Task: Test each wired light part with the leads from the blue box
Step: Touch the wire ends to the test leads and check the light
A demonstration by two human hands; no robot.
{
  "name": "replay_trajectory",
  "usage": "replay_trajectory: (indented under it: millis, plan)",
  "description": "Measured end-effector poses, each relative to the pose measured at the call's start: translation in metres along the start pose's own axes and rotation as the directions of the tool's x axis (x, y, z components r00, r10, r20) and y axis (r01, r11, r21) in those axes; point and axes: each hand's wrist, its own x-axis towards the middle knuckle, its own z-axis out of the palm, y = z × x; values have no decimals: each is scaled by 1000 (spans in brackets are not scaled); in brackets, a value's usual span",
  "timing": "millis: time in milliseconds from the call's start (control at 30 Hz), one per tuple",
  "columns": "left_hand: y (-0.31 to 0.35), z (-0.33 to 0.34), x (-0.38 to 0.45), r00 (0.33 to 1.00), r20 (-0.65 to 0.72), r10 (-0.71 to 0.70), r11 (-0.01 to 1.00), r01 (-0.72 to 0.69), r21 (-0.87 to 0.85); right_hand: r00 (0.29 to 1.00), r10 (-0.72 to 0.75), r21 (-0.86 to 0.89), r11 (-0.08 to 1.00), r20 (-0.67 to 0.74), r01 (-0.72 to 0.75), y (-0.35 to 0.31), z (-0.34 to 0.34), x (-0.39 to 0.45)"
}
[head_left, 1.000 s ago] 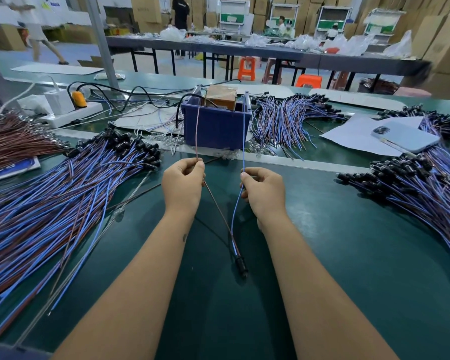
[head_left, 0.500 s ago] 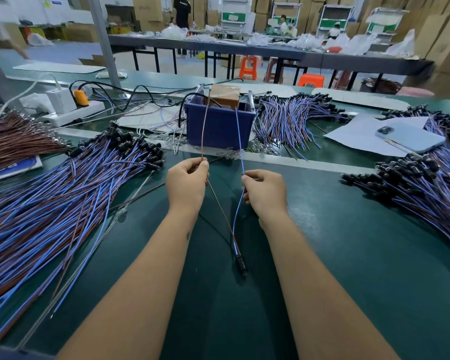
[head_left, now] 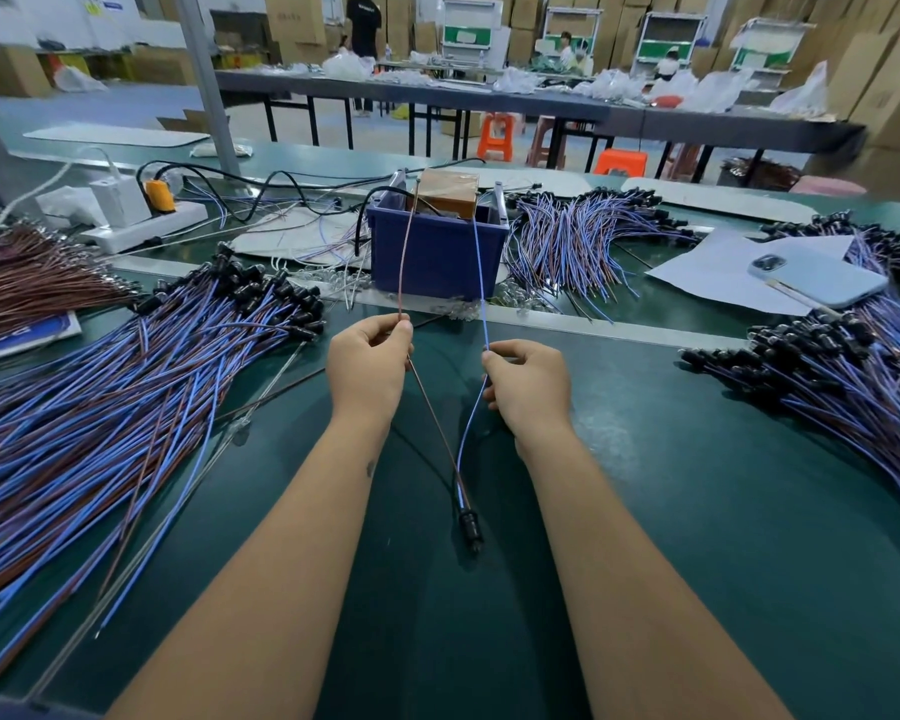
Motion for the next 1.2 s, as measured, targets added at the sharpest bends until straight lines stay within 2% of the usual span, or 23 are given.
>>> replay_trajectory:
  millis: [1200]
  plan:
    - [1, 1, 5, 1000, 20, 3, 1000, -4, 20, 1000, -22, -9, 1000, -3, 22, 2, -1, 0]
